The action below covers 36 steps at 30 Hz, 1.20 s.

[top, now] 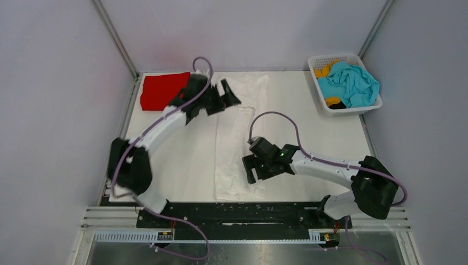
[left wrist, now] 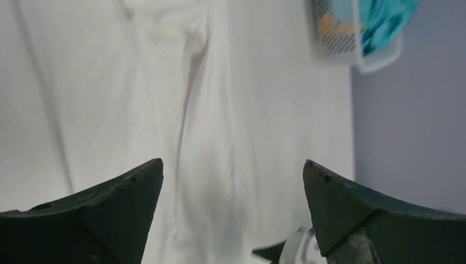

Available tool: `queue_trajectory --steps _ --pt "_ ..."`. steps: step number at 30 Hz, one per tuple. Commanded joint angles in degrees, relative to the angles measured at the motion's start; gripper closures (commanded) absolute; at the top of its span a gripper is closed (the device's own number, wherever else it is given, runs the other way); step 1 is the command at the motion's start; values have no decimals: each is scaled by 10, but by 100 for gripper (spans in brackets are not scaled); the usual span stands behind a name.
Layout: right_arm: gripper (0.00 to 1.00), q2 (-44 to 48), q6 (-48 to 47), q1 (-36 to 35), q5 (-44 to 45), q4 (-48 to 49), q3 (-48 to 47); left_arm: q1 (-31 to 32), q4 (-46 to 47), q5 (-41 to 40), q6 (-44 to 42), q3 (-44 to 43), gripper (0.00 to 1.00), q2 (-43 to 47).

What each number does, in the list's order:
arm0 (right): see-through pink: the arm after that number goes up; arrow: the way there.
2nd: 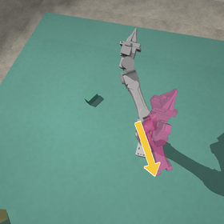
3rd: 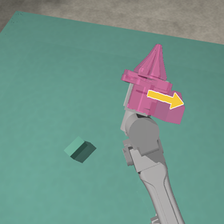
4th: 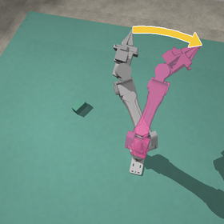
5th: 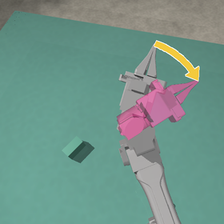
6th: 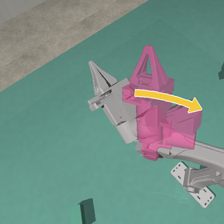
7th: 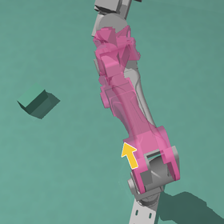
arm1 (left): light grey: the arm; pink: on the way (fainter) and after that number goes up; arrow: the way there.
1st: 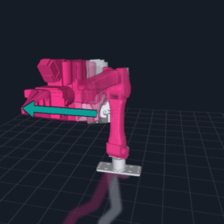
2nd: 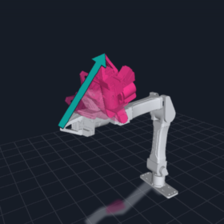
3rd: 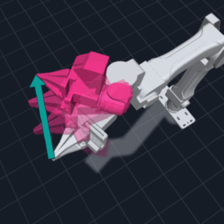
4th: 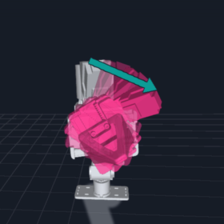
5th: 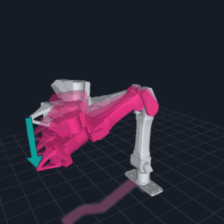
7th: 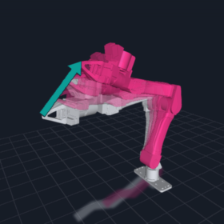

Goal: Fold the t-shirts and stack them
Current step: Grab the bottom of the folded rectangular tshirt with both arms

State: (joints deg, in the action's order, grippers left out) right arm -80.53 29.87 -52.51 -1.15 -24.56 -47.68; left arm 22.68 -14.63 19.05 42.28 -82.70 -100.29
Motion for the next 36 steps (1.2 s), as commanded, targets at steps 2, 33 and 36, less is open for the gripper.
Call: queue_trajectory --steps 2,33,36 --pt "18 -6 22 -76 94 -83 -11 80 -12 -185 -40 297 3 234" --pt "60 -58 117 -137 165 -82 13 458 -159 -320 258 552 63 341" --pt "61 -50 122 -137 166 -82 19 458 -142 -313 266 560 70 326"
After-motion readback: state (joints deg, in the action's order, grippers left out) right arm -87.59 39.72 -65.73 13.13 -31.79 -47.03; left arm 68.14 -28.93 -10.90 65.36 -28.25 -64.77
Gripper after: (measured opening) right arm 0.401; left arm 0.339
